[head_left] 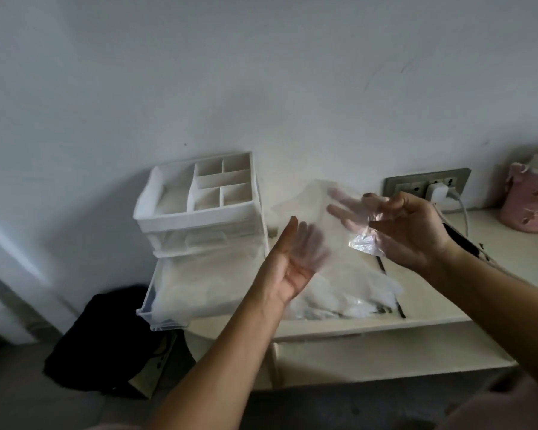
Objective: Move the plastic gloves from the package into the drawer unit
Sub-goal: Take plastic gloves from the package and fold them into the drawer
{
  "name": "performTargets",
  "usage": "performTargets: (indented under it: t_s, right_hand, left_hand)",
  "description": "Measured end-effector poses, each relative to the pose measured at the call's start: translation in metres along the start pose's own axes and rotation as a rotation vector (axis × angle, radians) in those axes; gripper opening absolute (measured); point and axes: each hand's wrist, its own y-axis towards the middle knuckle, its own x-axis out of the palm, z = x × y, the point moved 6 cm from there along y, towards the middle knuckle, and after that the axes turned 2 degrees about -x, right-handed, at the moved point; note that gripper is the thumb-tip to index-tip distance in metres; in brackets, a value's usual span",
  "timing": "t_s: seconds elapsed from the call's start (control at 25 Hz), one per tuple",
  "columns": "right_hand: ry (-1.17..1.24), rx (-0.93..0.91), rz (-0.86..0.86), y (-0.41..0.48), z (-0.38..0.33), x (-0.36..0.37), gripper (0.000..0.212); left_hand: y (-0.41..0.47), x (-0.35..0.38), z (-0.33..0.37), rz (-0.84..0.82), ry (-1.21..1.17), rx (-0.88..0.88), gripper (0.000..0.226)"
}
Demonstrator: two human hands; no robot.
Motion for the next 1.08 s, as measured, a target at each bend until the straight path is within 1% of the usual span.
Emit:
performTargets:
  t_s: [0.04, 0.12, 0.16, 0.2, 0.28, 0.32, 0.36, 0.44, 0.48, 0.52, 0.6, 0.64, 0.68, 0.72, 0.8, 0.84, 0.88, 0.92, 0.96, 1.0, 1.08]
  right_hand:
    - [0.018, 0.007, -0.001, 0.002, 0.003, 0.001, 0.013]
    - [0.055, 0.025, 0.000, 0.006, 0.009, 0.003, 0.011]
    - [0.061, 0.035, 0.002, 0.009, 0.013, 0.003, 0.009]
    - [0.054, 0.043, 0.003, 0.012, 0.016, 0.005, 0.010]
    - [0.004, 0.053, 0.000, 0.018, 0.023, 0.009, 0.019]
    - [-0.029, 0.059, 0.007, 0.022, 0.027, 0.012, 0.012]
    - [-0.053, 0.060, 0.029, 0.025, 0.031, 0.015, 0.007]
    - [-0.160, 0.079, 0.098, 0.033, 0.041, 0.018, 0.013]
    - [-0.280, 0.094, 0.167, 0.036, 0.048, 0.015, 0.015]
    - [-0.457, 0.114, 0.250, 0.039, 0.054, 0.012, 0.017]
    - [-0.919, 0.138, 0.397, 0.041, 0.062, 0.011, 0.025]
    - [-1.151, 0.114, 0.447, 0.042, 0.068, 0.015, 0.027]
    - [-1.356, 0.025, 0.470, 0.041, 0.068, 0.024, 0.027]
    - [-1.514, -0.123, 0.444, 0.038, 0.067, 0.038, 0.025]
    - [-1.694, -0.454, 0.279, 0.033, 0.076, 0.084, 0.023]
    - [-1.728, -0.556, 0.168, 0.032, 0.086, 0.105, 0.024]
    - [-1.743, -0.578, 0.054, 0.034, 0.100, 0.122, 0.025]
    - [-1.750, -0.533, -0.060, 0.040, 0.115, 0.134, 0.027]
    - [-1.757, -0.447, -0.160, 0.047, 0.131, 0.142, 0.031]
    - [-1.757, -0.336, -0.241, 0.056, 0.147, 0.143, 0.036]
    - [-1.778, -0.056, -0.325, 0.074, 0.172, 0.133, 0.043]
  left_hand:
    - [-0.005, -0.003, 0.012, 0.025, 0.018, 0.035, 0.020]
    - [-0.017, -0.009, 0.038, 0.117, 0.113, 0.101, 0.011]
    - [-0.024, -0.014, 0.055, 0.182, 0.216, 0.153, 0.011]
    - [-0.033, -0.020, 0.073, 0.244, 0.372, 0.220, 0.011]
    - [-0.052, -0.028, 0.103, 0.326, 0.739, 0.336, 0.009]
    - [-0.062, -0.031, 0.114, 0.349, 0.873, 0.374, 0.008]
    - [-0.070, -0.035, 0.122, 0.368, 0.952, 0.397, 0.008]
    - [-0.083, -0.049, 0.135, 0.433, 1.020, 0.412, 0.011]
    - [-0.088, -0.059, 0.140, 0.480, 1.034, 0.402, 0.012]
    - [-0.091, -0.070, 0.144, 0.536, 1.036, 0.382, 0.012]
    - [-0.095, -0.092, 0.149, 0.641, 1.019, 0.333, 0.011]
    - [-0.099, -0.102, 0.152, 0.681, 1.003, 0.311, 0.010]
    - [-0.099, -0.107, 0.152, 0.700, 0.987, 0.292, 0.012]
    - [-0.099, -0.110, 0.150, 0.706, 0.971, 0.274, 0.014]
    - [-0.101, -0.116, 0.150, 0.727, 0.943, 0.249, 0.017]
    - [-0.103, -0.122, 0.152, 0.745, 0.938, 0.244, 0.018]
    - [-0.104, -0.127, 0.155, 0.765, 0.941, 0.244, 0.018]
    - [-0.106, -0.132, 0.159, 0.781, 0.956, 0.249, 0.015]
    - [-0.108, -0.135, 0.162, 0.794, 0.984, 0.258, 0.013]
    - [-0.109, -0.136, 0.164, 0.804, 1.023, 0.270, 0.011]
    - [-0.111, -0.135, 0.165, 0.836, 1.148, 0.298, 0.013]
